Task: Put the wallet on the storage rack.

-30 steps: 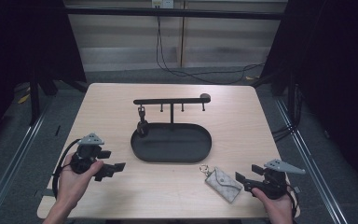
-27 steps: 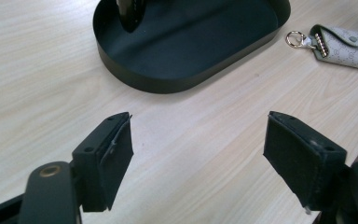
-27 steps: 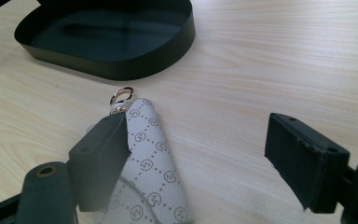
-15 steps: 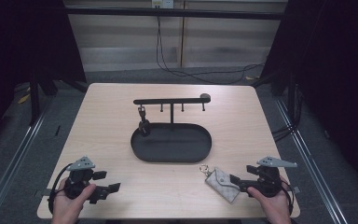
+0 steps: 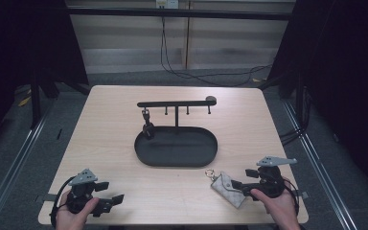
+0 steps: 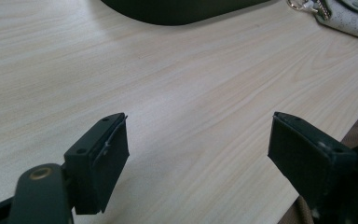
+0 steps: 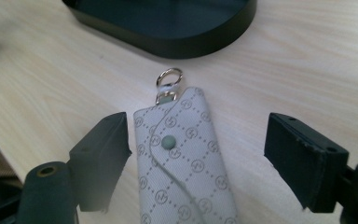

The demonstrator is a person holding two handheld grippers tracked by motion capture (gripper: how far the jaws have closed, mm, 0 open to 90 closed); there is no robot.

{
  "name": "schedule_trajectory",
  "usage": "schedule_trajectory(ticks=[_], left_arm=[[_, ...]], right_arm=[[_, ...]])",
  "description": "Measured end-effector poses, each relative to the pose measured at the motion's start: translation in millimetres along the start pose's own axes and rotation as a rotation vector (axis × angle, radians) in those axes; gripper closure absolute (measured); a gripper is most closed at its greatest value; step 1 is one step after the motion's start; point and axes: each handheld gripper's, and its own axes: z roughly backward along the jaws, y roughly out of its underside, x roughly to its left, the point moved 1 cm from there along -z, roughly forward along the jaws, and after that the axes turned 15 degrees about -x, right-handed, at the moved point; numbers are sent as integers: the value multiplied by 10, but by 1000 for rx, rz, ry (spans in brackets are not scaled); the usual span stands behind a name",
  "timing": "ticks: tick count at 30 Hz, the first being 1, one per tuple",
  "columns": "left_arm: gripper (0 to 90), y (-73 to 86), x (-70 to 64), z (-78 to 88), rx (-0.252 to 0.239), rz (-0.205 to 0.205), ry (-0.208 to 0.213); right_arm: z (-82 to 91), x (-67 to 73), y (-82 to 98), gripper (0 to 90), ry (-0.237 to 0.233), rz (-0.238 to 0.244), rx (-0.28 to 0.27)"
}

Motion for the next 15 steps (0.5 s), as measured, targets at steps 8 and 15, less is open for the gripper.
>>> schedule_trajectory(ticks=[8,15], left_arm=[[199,31,-63,-50,47,-32,35],[193,37,-41,-58,52,-1,66]], right_arm=[[-11,67,-100,275,-1,41,73],[-175,126,-180,222,-18,70,164]])
